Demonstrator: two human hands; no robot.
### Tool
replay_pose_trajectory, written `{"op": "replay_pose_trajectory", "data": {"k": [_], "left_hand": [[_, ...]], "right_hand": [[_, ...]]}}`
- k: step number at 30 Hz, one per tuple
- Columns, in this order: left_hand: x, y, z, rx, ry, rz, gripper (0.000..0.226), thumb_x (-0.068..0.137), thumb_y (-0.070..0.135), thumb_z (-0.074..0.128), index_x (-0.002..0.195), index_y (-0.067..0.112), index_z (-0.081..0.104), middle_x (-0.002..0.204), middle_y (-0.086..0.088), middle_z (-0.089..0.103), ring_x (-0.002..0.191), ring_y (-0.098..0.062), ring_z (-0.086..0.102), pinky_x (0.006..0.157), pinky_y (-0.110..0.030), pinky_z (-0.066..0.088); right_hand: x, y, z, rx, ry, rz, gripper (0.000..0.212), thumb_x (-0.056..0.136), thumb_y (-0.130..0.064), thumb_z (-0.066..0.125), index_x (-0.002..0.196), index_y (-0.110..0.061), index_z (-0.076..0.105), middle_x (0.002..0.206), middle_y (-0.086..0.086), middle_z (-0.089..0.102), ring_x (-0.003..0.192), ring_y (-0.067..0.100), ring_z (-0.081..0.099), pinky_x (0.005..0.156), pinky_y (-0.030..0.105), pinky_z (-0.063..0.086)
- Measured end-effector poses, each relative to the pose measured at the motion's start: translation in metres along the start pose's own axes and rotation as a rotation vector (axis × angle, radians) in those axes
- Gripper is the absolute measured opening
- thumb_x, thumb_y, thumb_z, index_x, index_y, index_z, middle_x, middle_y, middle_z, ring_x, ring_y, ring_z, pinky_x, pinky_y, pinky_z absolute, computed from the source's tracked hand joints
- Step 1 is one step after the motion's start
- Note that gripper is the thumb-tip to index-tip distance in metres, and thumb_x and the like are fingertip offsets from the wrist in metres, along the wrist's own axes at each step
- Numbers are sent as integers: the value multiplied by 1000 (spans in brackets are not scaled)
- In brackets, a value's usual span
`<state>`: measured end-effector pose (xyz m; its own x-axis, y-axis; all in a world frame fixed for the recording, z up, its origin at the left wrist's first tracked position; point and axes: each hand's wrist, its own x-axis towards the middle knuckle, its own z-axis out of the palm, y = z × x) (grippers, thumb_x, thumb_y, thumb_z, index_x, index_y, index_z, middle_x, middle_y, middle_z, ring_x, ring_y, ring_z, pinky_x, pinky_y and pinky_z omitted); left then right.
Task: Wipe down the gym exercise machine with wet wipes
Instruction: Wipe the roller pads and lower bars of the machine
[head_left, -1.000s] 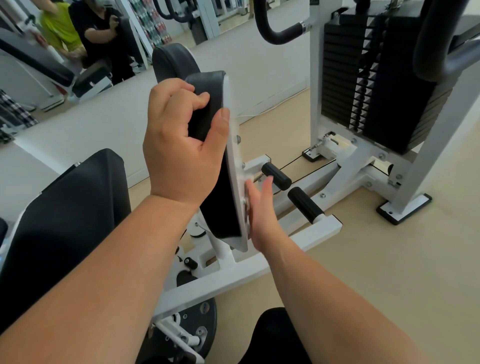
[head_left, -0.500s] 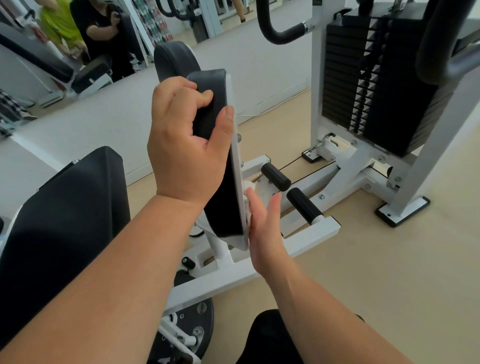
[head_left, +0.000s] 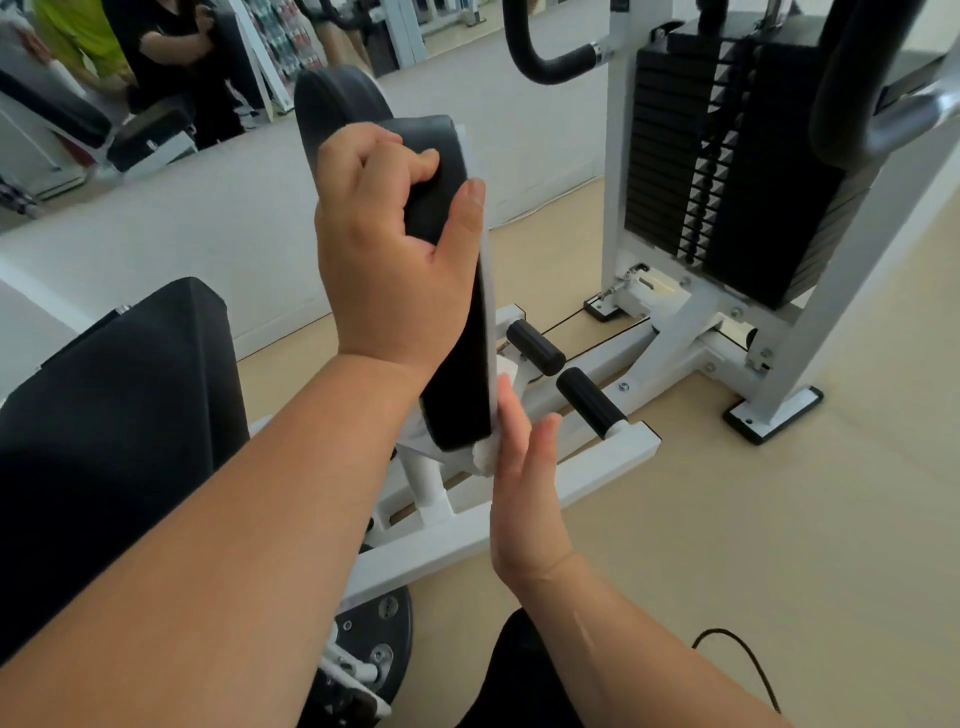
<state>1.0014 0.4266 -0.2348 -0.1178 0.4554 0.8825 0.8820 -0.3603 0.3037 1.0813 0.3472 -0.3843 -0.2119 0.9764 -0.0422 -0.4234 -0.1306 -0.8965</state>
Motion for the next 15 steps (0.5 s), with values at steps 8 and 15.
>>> {"op": "replay_pose_trajectory", "data": {"k": [8,15], "left_hand": [[-23,-34,-30,-229,-303,-27,45,103,15,41,146,3,48,157,-13,30,149,-28,29,124,-39,25],[-88,-120,-76,430,-1477,-203,71,101,18,47,161,30,12,170,5,6,147,-26,35,116,-41,37]], "right_hand": [[-17,8,-4,-220,111,-141,57,108,-61,17,157,-38,31,157,-31,38,149,-9,24,129,33,17],[-42,76,28,-501,162,-100,55,101,-41,40,151,-48,17,161,-32,21,149,-14,16,125,18,15]]}}
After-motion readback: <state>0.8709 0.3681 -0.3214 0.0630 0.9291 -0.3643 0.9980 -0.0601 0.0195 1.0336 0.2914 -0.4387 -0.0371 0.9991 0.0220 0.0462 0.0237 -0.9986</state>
